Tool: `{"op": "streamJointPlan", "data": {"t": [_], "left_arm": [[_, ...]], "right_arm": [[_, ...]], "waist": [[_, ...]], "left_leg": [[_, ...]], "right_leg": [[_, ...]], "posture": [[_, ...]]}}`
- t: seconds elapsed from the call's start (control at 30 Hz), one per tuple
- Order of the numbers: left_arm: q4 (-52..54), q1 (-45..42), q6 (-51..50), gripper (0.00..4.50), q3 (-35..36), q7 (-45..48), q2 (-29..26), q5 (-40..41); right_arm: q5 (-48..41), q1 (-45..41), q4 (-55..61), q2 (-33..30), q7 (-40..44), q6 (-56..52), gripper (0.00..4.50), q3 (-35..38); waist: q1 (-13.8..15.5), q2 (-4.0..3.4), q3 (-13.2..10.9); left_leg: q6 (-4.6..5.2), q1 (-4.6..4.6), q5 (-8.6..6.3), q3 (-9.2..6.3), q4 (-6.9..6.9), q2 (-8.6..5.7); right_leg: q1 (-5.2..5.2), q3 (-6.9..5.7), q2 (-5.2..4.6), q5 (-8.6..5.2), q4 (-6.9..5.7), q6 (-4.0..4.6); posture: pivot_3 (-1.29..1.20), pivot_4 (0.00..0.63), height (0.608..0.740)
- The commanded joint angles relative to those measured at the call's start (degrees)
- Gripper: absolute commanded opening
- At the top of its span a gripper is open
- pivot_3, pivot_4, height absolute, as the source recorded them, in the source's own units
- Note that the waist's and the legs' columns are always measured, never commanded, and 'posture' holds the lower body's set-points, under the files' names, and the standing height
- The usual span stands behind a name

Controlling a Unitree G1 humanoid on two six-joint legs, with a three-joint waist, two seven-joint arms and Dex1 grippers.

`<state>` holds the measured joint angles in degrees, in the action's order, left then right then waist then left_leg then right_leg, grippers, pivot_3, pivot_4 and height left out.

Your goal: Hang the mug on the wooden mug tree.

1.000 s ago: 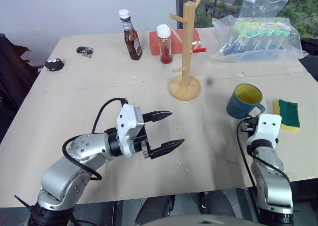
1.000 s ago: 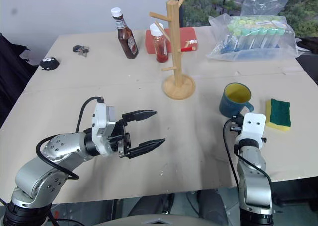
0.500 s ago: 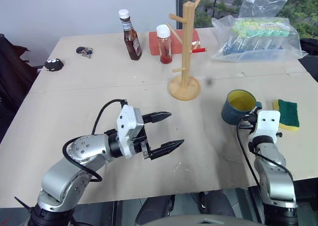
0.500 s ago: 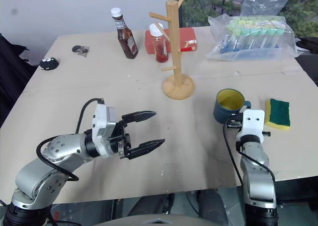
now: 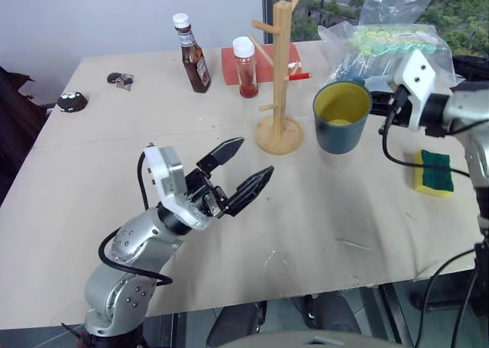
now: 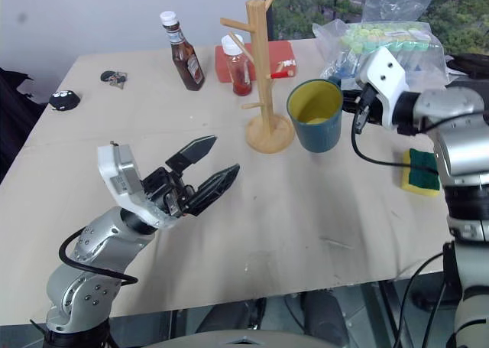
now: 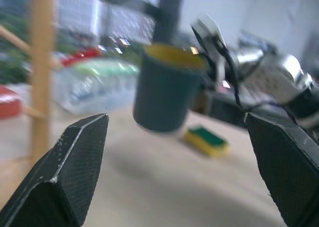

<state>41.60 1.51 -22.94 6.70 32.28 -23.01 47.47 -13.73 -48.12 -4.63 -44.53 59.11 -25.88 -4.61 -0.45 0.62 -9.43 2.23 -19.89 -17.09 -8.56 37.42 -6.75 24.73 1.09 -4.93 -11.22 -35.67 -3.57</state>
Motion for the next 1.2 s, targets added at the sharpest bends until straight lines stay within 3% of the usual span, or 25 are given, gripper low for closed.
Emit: {"op": "streamJointPlan", "data": {"t": [0.03,0.23,0.43,1.1,1.2], "left_arm": [[3.89,0.49,3.43,4.5,0.8,-1.94,1.88,-0.01],[4.9,0.68,5.93,4.5,-0.35,-4.04,4.38,-0.97],[4.05,0.63,8.64,4.5,-1.3,-4.62,4.96,-5.39],[0.85,-0.84,13.03,4.5,-1.46,-4.58,5.01,-10.04],[0.83,-0.94,13.09,4.5,-1.59,-4.57,4.99,-10.04]], "right_arm": [[4.92,-12.37,-9.27,-0.15,6.64,0.78,0.08,-6.05],[9.45,-26.76,-22.6,5.11,10.17,0.33,0.08,-11.38],[13.16,-32.99,-31.17,8.28,12.47,4.95,0.08,-13.34],[18.73,-37.11,-39.49,12.74,13.68,10.98,0.08,-13.26],[19.04,-37.45,-40.13,13.12,13.41,11.19,1.01,-13.05]], "waist": [[-0.01,0.0,-0.04],[0.03,0.1,-0.03],[0.13,0.12,-0.02],[-0.21,0.12,-0.01],[-0.2,0.12,-0.01]], "left_leg": [[0.01,-0.03,-0.01,0.05,0.0,-0.02],[0.02,-0.3,-0.02,0.12,0.01,-0.01],[0.02,-1.03,-0.01,0.12,0.3,-0.03],[0.01,-1.0,-0.01,0.16,0.41,-0.03],[0.01,-1.0,-0.01,0.16,0.42,-0.03]], "right_leg": [[0.05,0.04,-0.02,0.0,0.0,0.0],[0.4,0.12,0.0,0.08,-0.01,0.0],[0.97,0.09,0.0,0.3,-0.06,0.01],[0.97,0.15,0.04,0.37,-0.17,0.02],[0.97,0.15,0.05,0.37,-0.17,0.02]], "posture": [[0.0,0.15,0.74],[0.0,0.15,0.74],[0.0,0.15,0.74],[0.0,0.15,0.74],[0.0,0.15,0.74]]}}
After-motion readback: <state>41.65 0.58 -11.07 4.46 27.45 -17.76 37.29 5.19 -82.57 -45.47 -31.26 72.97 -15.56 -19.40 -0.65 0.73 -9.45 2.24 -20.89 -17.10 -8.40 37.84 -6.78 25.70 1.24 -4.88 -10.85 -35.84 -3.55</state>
